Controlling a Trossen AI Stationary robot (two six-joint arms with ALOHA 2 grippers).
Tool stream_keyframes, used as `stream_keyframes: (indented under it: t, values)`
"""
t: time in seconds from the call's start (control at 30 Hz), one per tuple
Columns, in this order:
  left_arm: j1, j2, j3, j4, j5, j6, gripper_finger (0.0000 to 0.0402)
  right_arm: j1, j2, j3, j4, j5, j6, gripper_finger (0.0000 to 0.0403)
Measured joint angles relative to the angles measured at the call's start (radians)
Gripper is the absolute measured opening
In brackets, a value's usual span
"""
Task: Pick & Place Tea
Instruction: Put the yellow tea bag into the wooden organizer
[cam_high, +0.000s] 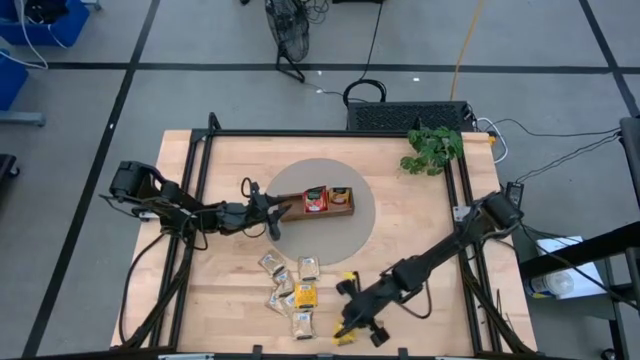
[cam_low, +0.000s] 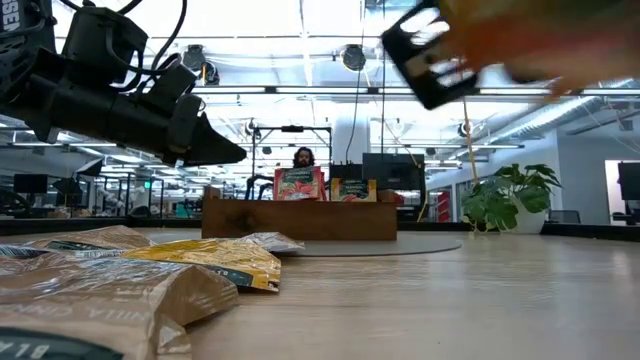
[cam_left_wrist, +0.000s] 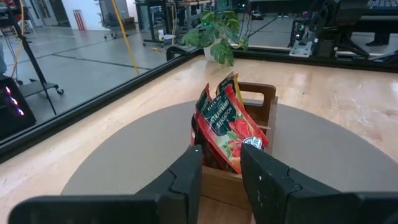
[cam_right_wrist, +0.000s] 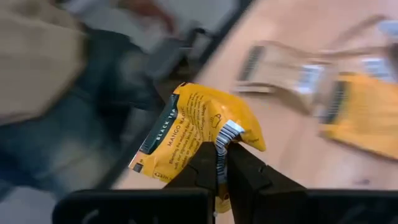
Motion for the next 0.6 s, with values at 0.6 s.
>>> stream_keyframes:
  t: [0.6]
  values:
    - [0.002, 0.0, 0.017, 0.054, 0.0, -0.171, 0.0115, -0.248, -0.031, -0.361, 1.202, -0.54, 0.226, 0.0008]
